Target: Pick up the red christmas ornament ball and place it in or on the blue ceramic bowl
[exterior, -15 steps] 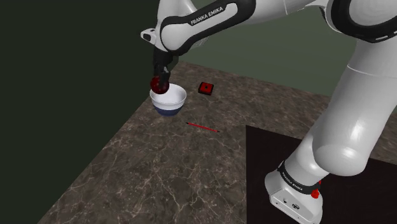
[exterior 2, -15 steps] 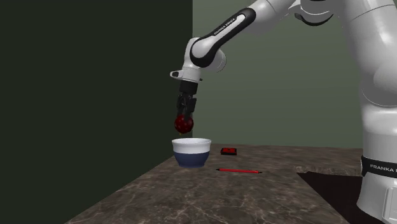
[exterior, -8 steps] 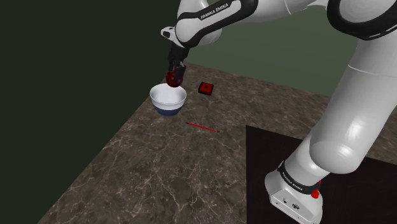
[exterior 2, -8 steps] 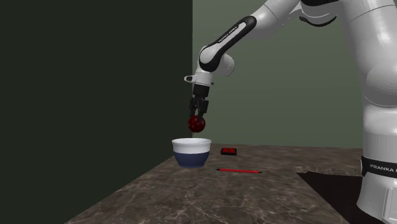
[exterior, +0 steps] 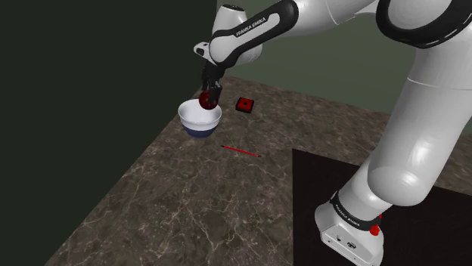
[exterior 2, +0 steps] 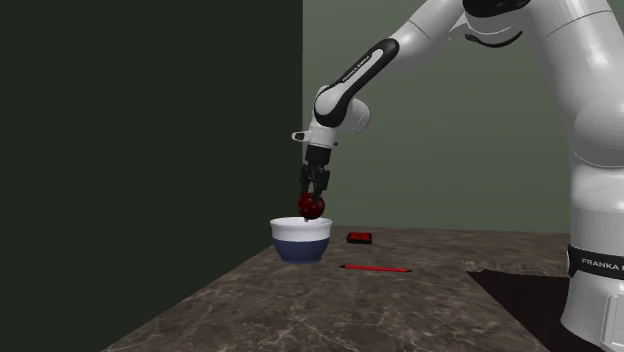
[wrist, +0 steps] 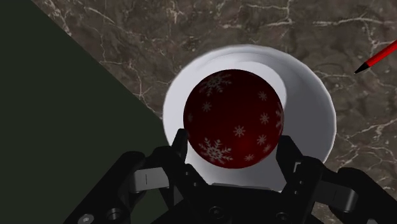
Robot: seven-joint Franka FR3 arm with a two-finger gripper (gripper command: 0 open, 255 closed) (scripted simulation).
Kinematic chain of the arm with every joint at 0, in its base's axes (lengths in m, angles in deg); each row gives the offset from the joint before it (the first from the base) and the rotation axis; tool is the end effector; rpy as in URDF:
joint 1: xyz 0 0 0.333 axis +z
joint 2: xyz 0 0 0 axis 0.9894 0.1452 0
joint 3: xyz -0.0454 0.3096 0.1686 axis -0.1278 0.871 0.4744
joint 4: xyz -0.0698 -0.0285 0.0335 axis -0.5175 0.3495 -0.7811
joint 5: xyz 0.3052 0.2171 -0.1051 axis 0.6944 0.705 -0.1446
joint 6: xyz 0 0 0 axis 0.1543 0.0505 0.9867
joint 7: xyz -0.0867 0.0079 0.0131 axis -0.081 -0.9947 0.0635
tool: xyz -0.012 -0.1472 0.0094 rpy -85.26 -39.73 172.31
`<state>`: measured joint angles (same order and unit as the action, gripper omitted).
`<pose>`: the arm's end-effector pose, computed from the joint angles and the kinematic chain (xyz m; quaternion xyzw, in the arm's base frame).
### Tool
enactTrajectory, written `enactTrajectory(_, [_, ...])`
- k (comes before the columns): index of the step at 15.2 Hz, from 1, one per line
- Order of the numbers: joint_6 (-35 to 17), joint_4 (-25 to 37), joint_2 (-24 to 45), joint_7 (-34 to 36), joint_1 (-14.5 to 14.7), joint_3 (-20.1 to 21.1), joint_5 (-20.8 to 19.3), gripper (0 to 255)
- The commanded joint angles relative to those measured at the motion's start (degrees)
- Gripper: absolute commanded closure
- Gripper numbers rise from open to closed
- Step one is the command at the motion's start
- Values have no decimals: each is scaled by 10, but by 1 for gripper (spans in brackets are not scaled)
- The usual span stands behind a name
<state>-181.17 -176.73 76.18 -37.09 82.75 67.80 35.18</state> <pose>0.6330 0.0687 0.3609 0.7974 0.5926 0.1069 0.0397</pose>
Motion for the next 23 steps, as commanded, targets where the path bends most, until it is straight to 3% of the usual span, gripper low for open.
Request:
enactTrajectory(1, [-15,-5,9,-1,-1,-1,0,255])
enactTrajectory(12, [-35,-12,23,-1,0,-1,-1,255])
enactTrajectory(13, [-35,-12,23,-1,0,-1,-1,0])
enactTrajectory(18, [-35,-11,23,-2,0,-1,-1,0])
enactTrajectory(23, [20,-13,-33,-5,-4,0,5,0])
